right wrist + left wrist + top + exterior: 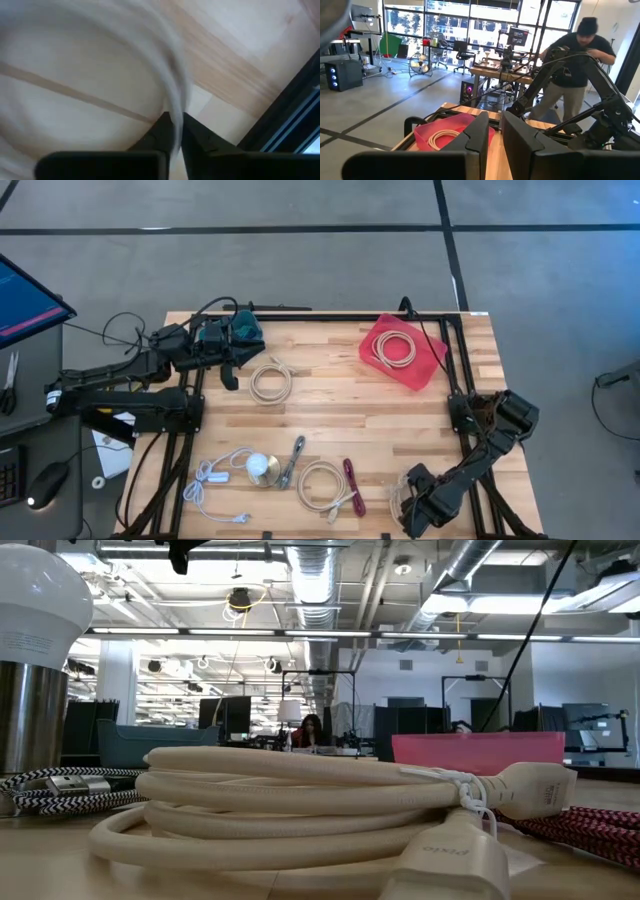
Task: Pick & Place USB Port
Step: Put the white charger cable into pink bin
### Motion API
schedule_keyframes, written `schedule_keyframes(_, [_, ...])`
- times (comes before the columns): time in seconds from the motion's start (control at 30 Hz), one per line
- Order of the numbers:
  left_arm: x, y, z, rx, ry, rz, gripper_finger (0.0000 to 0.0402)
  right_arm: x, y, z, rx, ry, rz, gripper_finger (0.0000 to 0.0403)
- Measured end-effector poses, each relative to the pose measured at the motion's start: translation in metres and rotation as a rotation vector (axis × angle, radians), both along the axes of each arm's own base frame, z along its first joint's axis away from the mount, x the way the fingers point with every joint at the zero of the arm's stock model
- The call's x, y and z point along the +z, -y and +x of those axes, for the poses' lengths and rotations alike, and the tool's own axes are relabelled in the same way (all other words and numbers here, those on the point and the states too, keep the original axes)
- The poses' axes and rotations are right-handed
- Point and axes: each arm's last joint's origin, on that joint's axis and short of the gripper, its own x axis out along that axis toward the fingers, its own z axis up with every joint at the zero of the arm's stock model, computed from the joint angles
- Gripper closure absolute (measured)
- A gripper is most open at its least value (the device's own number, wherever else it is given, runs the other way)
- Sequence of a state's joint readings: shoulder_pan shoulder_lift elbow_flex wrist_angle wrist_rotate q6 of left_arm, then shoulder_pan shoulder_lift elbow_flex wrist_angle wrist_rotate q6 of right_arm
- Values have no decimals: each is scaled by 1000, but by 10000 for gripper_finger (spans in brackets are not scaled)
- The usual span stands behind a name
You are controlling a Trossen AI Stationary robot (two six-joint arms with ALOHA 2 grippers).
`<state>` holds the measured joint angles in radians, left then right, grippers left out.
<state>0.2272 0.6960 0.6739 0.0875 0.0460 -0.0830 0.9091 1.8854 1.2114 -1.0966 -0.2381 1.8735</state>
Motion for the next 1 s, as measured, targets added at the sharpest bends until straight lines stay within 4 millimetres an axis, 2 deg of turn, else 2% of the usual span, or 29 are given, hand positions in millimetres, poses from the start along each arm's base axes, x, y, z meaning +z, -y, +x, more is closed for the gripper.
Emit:
schedule_keyframes(0.2, [0,0,0,1,0,0,348,3,0,0,13,16,10,390])
schedule_keyframes(0.43, [0,-1,0,8,4,1,348,34,16,-3,28,114,-40,398])
schedule_keyframes(0.77, [0,-2,0,11,4,1,348,99,82,-9,-26,243,-187,400])
schedule_keyframes(1.0, [0,-2,0,11,4,1,348,128,137,-6,-34,321,-306,400])
